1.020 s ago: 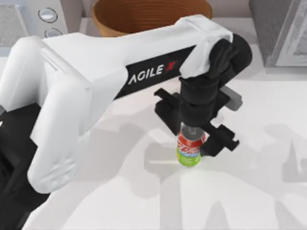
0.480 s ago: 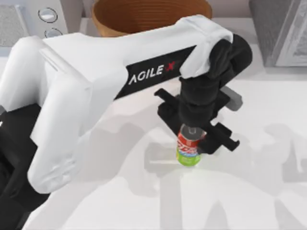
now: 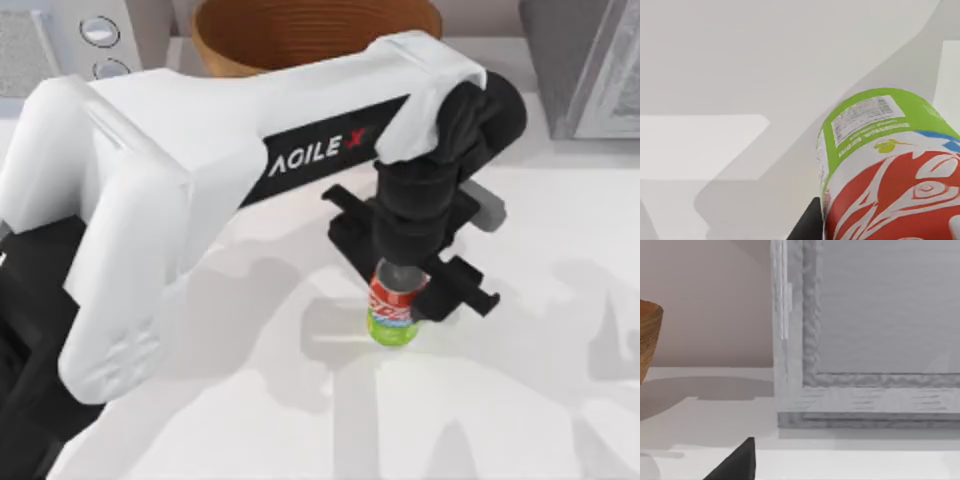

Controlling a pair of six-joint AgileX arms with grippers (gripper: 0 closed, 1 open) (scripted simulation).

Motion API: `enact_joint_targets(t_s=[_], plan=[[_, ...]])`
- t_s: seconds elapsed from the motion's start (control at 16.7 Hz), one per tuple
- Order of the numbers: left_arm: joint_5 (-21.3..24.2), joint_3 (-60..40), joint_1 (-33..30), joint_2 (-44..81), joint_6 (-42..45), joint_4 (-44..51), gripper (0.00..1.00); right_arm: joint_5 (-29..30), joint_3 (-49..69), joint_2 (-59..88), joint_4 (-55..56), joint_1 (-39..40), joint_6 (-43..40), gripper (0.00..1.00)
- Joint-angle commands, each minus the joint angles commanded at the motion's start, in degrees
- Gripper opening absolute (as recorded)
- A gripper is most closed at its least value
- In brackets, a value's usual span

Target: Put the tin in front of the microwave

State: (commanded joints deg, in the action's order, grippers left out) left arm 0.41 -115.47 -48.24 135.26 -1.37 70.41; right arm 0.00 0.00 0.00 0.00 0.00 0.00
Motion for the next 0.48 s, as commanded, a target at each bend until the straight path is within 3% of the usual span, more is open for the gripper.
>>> enact_joint_targets(t_s=[0.48], plan=[[-0.02,-8.23,0.02,-0.46,-0.07,8.57,0.00,0.00,0.00,0.00,0.00,0.00,0.00,1.00]])
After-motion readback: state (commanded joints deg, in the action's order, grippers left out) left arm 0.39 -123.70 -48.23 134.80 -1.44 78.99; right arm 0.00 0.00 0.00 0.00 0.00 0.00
